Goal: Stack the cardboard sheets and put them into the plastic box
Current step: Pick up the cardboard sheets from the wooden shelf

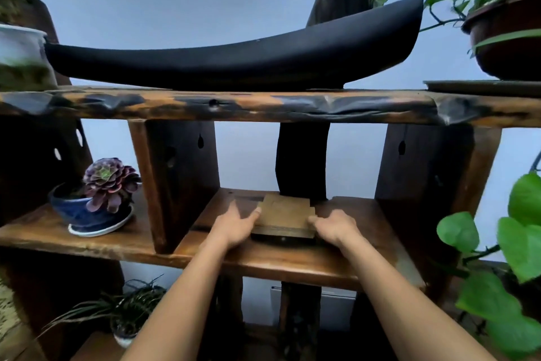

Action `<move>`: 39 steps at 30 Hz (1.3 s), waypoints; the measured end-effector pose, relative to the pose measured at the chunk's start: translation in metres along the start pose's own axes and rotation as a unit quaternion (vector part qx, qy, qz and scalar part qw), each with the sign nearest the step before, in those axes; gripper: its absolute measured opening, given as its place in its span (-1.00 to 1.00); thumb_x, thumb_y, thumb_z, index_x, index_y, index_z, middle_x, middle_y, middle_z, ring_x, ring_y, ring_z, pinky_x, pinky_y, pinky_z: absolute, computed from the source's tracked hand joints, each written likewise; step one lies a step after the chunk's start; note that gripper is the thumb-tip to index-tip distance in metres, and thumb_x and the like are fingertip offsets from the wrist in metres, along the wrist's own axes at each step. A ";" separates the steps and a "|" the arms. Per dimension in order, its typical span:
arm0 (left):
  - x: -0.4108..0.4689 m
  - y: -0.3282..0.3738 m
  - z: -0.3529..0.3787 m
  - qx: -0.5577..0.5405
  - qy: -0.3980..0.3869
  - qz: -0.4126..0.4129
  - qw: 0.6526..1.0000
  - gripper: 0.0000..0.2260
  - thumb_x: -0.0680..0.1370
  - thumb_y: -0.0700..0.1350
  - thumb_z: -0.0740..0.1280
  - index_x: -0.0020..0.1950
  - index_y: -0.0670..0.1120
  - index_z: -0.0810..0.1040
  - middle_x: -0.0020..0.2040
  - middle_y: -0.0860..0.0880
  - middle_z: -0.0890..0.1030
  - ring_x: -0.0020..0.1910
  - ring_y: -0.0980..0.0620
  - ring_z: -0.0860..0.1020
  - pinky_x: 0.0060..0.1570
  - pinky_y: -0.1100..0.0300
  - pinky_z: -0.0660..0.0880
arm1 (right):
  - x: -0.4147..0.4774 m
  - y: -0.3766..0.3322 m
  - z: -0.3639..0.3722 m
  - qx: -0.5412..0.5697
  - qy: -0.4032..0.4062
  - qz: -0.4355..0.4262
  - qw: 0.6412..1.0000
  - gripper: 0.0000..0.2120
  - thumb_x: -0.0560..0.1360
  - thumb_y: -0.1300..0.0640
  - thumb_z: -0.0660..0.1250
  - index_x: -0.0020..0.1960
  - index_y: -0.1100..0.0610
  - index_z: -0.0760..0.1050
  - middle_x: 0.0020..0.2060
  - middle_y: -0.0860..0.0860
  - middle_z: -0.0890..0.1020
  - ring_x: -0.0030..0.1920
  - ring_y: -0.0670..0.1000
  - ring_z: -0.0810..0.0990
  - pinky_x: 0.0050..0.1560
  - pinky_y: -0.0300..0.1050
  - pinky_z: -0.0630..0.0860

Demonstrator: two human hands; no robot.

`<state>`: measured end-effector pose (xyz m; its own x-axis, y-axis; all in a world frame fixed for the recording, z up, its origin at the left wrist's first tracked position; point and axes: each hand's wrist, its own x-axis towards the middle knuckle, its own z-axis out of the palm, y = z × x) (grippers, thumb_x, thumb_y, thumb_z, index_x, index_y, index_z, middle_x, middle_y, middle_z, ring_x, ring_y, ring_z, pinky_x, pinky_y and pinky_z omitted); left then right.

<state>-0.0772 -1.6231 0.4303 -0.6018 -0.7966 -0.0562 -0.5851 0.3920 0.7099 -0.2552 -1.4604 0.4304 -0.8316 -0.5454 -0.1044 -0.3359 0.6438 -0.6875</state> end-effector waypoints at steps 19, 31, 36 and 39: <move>0.061 0.037 0.020 -0.396 0.005 -0.050 0.917 -0.15 0.49 0.56 0.09 0.62 0.06 0.27 0.60 -0.08 0.33 0.54 -0.14 0.35 0.52 -0.19 0.29 | 0.037 -0.035 0.040 0.302 0.023 -0.033 0.952 -0.36 0.28 0.18 0.56 0.28 0.06 0.36 0.23 0.07 0.54 0.19 0.08 0.58 0.29 0.08 0.57; 0.052 0.020 0.050 -0.475 0.057 -0.034 0.877 -0.31 0.54 0.47 0.12 0.47 0.07 0.53 0.32 0.06 0.64 0.29 0.04 0.57 0.30 0.11 0.41 | 0.019 -0.017 0.058 0.446 0.138 -0.010 0.884 -0.70 0.60 -0.36 0.15 0.07 -0.21 0.51 0.15 -0.13 0.61 0.14 -0.09 0.53 0.19 -0.09 0.38; 0.059 0.025 0.060 -0.497 0.059 -0.043 0.865 -0.57 0.65 0.27 0.20 0.37 0.08 0.62 0.25 0.08 0.69 0.26 0.04 0.61 0.39 -0.01 0.47 | 0.019 -0.029 0.064 0.468 0.186 0.005 0.864 -0.34 0.47 -0.55 0.09 0.08 -0.06 0.67 0.01 -0.14 0.73 0.11 -0.07 0.64 0.17 -0.06 0.48; 0.060 0.027 0.063 -0.464 0.069 -0.013 0.883 -0.70 0.68 0.12 0.18 0.07 0.20 0.74 -0.04 0.18 0.76 0.05 0.08 0.69 0.07 0.11 0.57 | 0.019 -0.023 0.060 0.453 0.214 0.007 0.865 -0.39 0.53 -0.47 0.11 0.15 -0.07 0.70 0.03 -0.15 0.74 0.08 -0.08 0.63 0.19 -0.06 0.49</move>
<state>-0.1635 -1.6317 0.4023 -0.4861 -0.8730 -0.0398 0.1384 -0.1218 0.9829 -0.2364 -1.5176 0.4017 -0.9856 -0.1672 0.0260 -0.0018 -0.1433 -0.9897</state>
